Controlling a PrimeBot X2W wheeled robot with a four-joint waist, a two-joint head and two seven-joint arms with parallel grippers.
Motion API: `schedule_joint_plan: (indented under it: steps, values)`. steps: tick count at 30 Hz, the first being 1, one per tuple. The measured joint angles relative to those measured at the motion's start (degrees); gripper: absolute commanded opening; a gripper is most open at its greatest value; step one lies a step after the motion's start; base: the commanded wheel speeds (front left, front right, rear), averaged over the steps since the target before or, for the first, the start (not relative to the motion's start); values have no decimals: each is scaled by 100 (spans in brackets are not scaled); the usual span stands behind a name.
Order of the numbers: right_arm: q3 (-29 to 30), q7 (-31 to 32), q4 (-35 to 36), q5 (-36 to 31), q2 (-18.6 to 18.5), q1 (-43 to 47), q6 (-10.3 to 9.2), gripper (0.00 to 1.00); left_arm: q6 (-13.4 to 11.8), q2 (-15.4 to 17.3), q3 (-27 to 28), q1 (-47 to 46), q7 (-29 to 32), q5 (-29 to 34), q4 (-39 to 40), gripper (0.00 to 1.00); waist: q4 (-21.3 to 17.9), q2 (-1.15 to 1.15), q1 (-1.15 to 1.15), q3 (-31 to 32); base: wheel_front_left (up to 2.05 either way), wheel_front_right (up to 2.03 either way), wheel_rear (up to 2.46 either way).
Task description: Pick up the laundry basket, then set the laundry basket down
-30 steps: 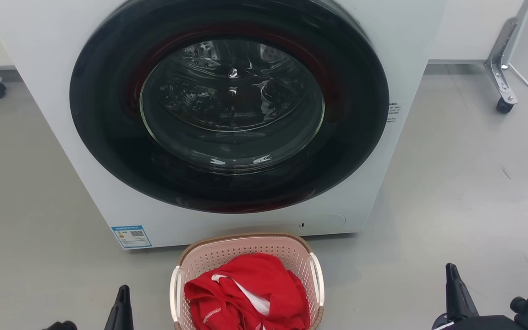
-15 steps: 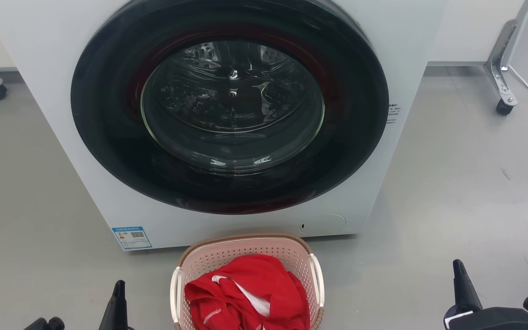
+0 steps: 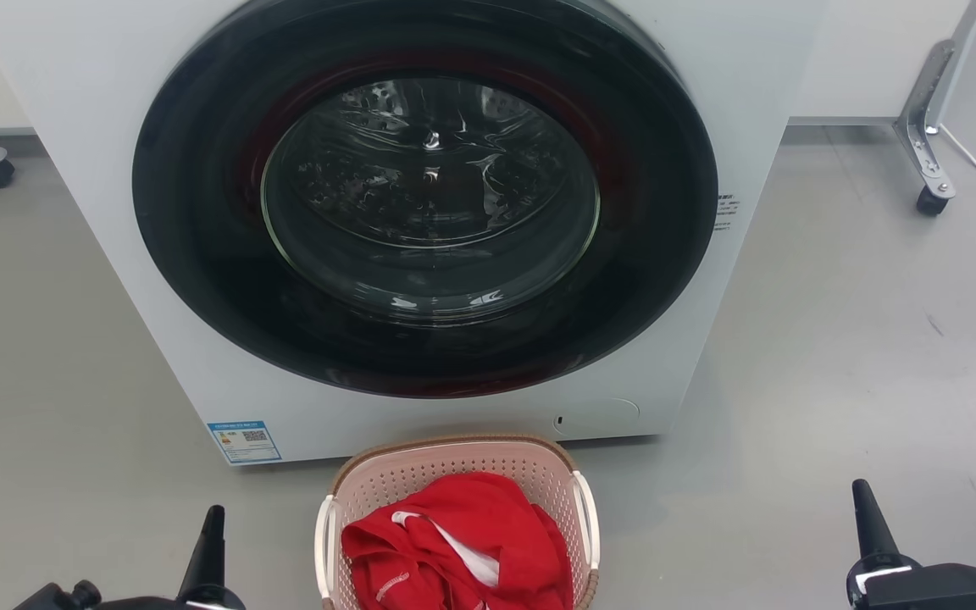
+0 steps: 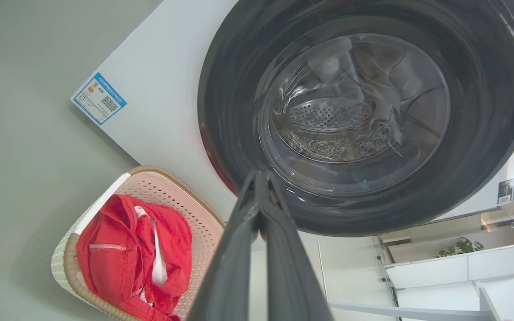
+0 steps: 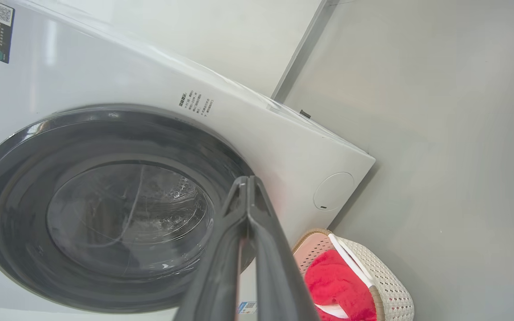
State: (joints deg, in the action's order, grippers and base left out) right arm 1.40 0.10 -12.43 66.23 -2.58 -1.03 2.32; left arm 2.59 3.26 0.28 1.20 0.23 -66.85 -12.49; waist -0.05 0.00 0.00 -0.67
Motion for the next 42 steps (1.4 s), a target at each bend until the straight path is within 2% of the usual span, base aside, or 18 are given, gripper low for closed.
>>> schedule_joint_plan:
  steps: [30,42]
  values:
    - [602,610,-463,2503,8,-345,450,0,423,-74,485,-533,614,-2394,-427,0,5,0,0,57,0,0,0]
    - [613,638,-468,2527,9,-426,457,0,449,-85,488,-576,625,-2487,-433,0,5,0,0,57,0,0,0]
